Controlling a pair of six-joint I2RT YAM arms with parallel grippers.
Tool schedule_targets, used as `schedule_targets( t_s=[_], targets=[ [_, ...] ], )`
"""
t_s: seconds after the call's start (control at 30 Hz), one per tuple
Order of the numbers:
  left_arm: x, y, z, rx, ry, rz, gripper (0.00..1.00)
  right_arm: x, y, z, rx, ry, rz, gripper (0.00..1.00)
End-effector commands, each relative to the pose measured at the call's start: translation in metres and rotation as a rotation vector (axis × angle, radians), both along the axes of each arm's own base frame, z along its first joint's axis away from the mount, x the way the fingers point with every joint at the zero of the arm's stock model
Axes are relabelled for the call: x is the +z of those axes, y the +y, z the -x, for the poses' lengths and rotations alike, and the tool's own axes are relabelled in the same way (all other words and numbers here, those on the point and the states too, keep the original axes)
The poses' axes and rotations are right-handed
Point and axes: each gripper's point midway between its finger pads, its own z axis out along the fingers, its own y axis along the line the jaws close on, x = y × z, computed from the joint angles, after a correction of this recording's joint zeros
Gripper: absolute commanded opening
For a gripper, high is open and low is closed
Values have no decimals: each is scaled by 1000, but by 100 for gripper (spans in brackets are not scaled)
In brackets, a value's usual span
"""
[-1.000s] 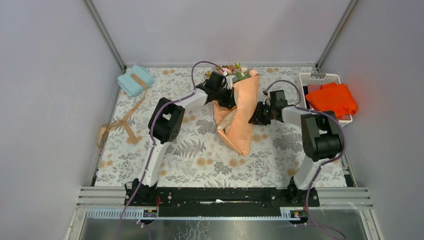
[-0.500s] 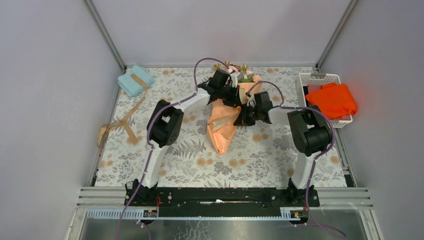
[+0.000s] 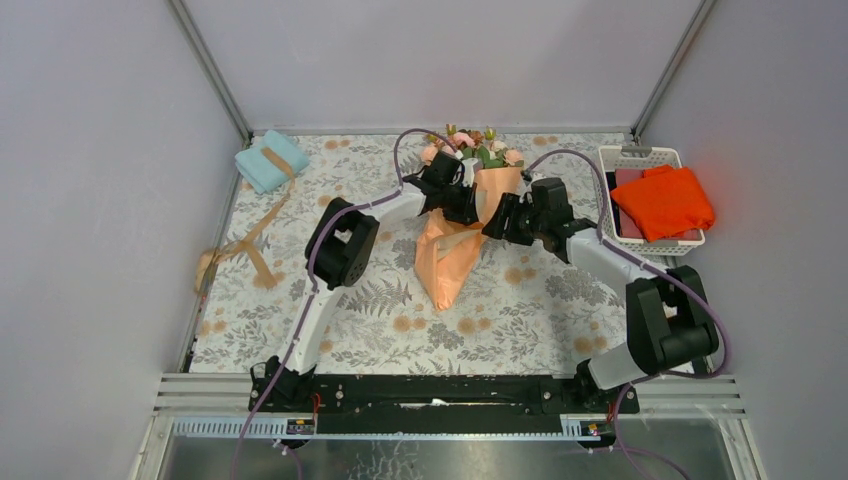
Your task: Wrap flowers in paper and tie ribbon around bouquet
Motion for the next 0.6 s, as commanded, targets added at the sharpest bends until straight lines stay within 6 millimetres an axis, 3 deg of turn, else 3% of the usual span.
schedule_targets(
  t_s=[0.0, 0.2, 0.4, 0.47, 0.57],
  targets=[
    [3, 0, -7, 6, -39, -21, 0, 38, 4, -22, -42, -91, -49, 66],
    [6, 2, -8, 5, -51, -25, 0, 26, 14, -44, -80, -11, -74, 70],
    [10, -1, -12, 5, -62, -18, 0, -4, 35, -38, 6, 99, -141, 69],
    [13, -2, -13, 5, -66, -15, 0, -13, 43, -34, 50, 138, -169, 62],
    [17, -2, -15, 0, -79, -19, 0, -22, 43, -29, 61, 154, -170, 38]
  ],
)
